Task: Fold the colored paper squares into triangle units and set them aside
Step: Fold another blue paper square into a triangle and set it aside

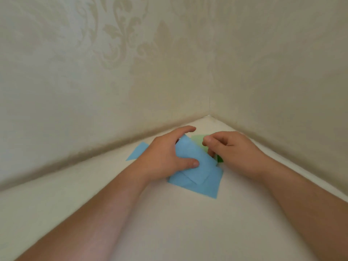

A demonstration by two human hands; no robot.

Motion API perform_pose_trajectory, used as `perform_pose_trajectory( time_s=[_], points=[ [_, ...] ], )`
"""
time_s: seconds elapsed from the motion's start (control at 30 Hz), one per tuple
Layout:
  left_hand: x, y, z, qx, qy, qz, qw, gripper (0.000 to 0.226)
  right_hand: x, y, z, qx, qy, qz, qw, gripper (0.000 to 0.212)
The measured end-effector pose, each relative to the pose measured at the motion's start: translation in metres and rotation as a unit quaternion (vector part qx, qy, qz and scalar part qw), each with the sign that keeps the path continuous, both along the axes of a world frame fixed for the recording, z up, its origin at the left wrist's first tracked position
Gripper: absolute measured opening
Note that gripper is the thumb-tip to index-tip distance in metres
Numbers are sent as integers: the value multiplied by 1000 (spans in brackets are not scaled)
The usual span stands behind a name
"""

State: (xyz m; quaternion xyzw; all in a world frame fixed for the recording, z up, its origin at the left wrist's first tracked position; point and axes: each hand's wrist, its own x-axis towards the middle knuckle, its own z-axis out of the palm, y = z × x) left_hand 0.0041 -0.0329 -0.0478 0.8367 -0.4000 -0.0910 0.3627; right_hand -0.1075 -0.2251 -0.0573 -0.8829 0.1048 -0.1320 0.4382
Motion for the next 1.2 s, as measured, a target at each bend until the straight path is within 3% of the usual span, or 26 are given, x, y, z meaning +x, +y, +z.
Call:
perform_pose_trajectory(
  time_s=[0.13,0.27,0.37,0.6,0.73,0.9,1.03,1.1,1.2],
  points=[
    [-8,6,3,-172,127,9,977,61,-8,9,11,145,-22,73,986,11],
    [-13,7,10,-290,239,16,927,50,-7,11,14,275,-56,84,956,21],
    [-10,9,14,-295,279,-17,914,52,-5,11,14,328,-80,61,939,28],
    [-12,12,12,-308,369,-93,872,25,-7,7,12,415,-57,73,905,47],
    [-13,13,13,-306,348,-70,883,26,-11,8,16,440,-61,146,884,60],
    [-15,11,14,-321,344,-42,881,22,-16,17,18,400,-52,161,901,54],
    [-16,12,16,-319,366,-71,871,18,-15,20,21,413,-49,123,901,62],
    [-16,13,15,-318,375,-79,867,16,-15,19,22,445,-52,99,888,51],
    [-15,13,15,-321,385,-91,860,16,-15,17,23,470,-56,74,878,14]
  ],
)
